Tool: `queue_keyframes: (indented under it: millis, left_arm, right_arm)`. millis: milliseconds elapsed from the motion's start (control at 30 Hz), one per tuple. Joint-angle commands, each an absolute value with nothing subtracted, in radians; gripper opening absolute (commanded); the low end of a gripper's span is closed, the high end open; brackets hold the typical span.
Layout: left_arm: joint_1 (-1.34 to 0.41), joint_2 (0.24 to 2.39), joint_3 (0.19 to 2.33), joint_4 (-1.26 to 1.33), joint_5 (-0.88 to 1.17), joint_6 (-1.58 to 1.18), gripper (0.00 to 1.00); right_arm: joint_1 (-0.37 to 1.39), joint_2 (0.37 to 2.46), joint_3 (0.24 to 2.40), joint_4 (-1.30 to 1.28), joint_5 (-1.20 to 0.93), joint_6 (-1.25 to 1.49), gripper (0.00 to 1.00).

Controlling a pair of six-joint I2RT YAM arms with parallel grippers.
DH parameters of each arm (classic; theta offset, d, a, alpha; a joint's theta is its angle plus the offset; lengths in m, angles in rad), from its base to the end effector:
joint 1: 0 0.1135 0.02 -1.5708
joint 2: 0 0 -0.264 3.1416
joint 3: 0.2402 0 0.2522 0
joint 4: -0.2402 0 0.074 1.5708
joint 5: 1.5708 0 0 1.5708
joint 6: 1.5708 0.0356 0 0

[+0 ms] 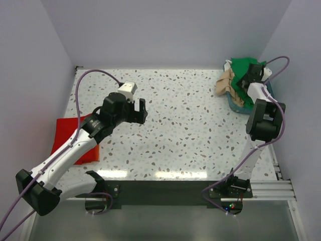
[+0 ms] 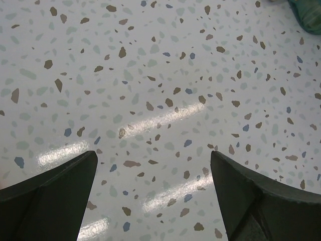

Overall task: Fold and stack the t-shirts
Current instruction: Grab the tshirt from the pile

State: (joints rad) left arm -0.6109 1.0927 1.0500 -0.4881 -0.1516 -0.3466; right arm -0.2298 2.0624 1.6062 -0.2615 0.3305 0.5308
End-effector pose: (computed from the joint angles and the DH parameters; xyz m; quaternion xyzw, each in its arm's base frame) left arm 0.1997 -0.1333 0.3421 0.0767 0.8627 -0.1699 0.4700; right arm 0.4570 -0.1188 0.2214 0.3965 0.8086 -0.0869 0.4259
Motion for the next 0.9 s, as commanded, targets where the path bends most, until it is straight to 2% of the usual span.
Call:
queue_keyframes:
  millis: [0,33,67,133,167,233,500,867]
  left_arm:
    - [-0.600,1.095,1.048,-0.454,-0.132,-0.322,1.00]
    - [-0.601,1.095,1.046,-0.453,-0.132,-0.322,1.00]
    - [-0.601,1.094,1.046,-0.451,-0.132,-0.324,1.00]
    - [-0.600,1.094,1.045,-0.453,-0.130,-0.327,1.00]
    - [-0.600,1.095,1.045,-0.453,-0.130,-0.328,1.00]
    - [-0.598,1.092,1.045,-0.451,-0.129,-0.330,1.00]
    - [-0.597,1.097,1.045,-0.442,-0.117,-0.337,1.00]
    - [-0.597,1.094,1.045,-0.430,-0.098,-0.353,1.00]
  right_arm:
    - [-0.227,2.083,1.634,-0.178,0.325,0.551,0.65]
    - [-0.227,2.094,1.637,-0.178,0.315,0.551,0.59]
    - [-0.227,2.097,1.640,-0.172,0.302,0.546,0.48]
    - [-0.227,2.091,1.651,-0.186,0.298,0.543,0.35]
    - [-0.227,2.080,1.644,-0.180,0.296,0.546,0.23]
    - [-0.227,2.050,1.594,-0.144,0.299,0.546,0.15]
    - [-0.227,1.841,1.462,-0.111,0.328,0.542,0.00]
    - [-0.224,1.606,1.398,-0.095,0.327,0.522,0.00]
